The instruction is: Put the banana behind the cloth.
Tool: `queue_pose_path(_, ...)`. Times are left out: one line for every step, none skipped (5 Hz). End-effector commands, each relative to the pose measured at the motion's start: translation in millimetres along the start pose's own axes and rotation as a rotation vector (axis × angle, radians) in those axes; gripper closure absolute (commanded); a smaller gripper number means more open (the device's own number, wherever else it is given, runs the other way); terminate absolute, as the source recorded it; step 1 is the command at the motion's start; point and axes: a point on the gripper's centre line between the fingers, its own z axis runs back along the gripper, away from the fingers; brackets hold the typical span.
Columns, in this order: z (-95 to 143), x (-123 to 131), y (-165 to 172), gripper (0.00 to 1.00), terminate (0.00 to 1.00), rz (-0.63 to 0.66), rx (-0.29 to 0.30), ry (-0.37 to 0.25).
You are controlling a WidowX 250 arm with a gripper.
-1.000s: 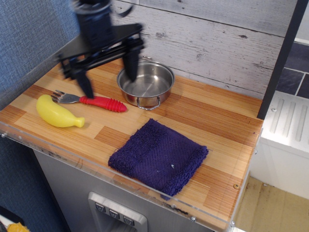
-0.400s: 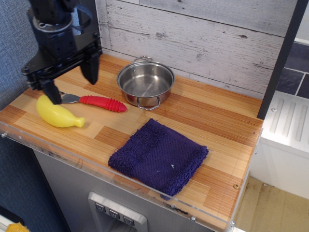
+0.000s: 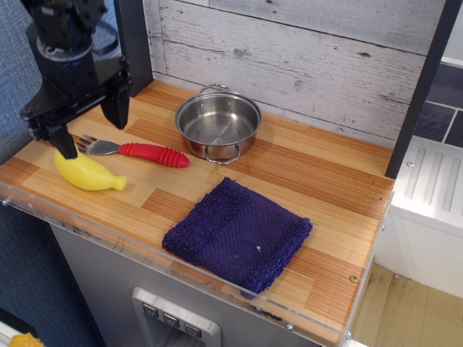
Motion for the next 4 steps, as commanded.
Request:
queue_pose_path(-19.1,2.3,17.5,0.0,0.0,0.029,0.013,-0.021)
queue_pose_path(-32.2,7.9,20.8,0.0,0.0,0.048,0.022,-0.037)
queue_pose_path(-45.8,17.9,19.8,0.0,0.0,0.061,0.043,-0.047)
queue_pose_path(-54.8,24.8,14.0,0.0,0.0,0.083,0.046,-0.047)
